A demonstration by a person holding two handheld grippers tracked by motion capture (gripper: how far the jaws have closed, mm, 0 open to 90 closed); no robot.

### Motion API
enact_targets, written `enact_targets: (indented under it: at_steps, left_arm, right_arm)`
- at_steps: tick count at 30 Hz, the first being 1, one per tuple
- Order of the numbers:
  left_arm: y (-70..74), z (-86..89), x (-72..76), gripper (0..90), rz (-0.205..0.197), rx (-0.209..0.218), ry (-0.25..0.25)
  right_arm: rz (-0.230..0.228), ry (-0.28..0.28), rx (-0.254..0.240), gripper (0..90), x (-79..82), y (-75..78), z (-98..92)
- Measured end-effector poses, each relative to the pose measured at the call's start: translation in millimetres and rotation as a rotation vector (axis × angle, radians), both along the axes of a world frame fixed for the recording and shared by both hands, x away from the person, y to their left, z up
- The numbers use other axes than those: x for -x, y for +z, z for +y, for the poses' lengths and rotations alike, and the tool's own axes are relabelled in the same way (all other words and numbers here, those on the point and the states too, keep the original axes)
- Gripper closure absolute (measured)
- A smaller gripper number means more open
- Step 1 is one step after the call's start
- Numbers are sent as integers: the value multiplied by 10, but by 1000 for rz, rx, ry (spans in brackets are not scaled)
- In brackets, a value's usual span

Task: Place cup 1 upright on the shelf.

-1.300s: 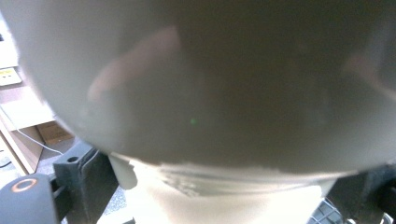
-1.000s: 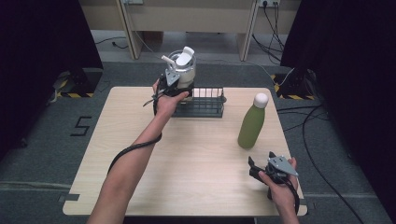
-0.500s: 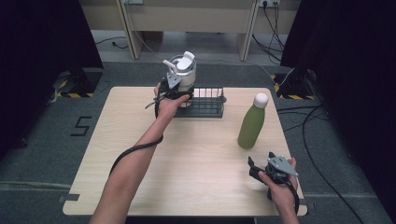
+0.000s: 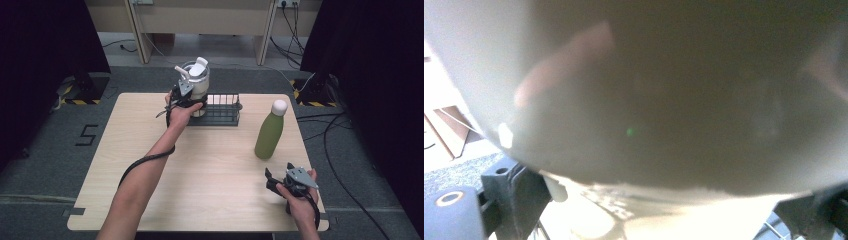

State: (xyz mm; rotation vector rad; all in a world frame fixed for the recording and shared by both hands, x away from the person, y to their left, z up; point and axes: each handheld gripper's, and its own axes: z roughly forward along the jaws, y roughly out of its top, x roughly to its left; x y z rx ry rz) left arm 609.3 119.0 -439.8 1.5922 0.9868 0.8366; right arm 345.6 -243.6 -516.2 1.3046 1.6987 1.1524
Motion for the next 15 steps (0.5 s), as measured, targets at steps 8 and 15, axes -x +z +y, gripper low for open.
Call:
enact_targets:
  at_steps: [8, 15]
  left_arm:
    - [5, 4, -8, 93, 13, 1, 7]
    - [8, 10, -23, 92, 22, 3, 4]
  right_arm:
    - [0, -1, -2, 149, 2, 3, 1]
    - [0, 5, 0, 149, 2, 0, 12]
